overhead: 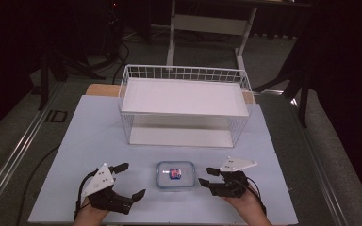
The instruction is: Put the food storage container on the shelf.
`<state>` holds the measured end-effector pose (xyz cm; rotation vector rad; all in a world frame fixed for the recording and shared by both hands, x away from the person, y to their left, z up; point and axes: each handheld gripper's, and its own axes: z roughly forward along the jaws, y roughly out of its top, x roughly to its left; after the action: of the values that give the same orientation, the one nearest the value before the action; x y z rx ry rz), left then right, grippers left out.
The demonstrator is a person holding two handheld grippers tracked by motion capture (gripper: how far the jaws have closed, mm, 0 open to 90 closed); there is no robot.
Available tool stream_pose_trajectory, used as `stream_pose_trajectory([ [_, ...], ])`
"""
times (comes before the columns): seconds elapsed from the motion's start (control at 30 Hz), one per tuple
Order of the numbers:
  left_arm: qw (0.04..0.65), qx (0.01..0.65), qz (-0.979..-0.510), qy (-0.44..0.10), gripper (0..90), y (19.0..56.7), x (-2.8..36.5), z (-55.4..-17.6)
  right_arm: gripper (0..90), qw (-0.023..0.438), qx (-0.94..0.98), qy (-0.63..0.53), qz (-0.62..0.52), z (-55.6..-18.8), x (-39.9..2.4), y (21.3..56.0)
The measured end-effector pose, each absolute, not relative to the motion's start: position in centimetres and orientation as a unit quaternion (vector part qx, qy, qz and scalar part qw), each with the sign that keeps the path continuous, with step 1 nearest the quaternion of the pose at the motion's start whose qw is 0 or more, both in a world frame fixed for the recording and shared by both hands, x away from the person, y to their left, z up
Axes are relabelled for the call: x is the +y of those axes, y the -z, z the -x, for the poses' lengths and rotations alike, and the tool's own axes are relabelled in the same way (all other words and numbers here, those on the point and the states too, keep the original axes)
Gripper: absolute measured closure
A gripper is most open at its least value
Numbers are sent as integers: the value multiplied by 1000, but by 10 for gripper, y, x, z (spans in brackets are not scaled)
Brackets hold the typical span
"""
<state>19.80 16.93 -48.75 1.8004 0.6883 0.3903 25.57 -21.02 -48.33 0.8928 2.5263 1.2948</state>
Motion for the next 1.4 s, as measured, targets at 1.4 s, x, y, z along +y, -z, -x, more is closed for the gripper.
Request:
stream_pose_trajectory([
  [1.4,458,512,-721,88,62,516,127,-276,133,-71,765,-426,-478,-292,-191,500],
])
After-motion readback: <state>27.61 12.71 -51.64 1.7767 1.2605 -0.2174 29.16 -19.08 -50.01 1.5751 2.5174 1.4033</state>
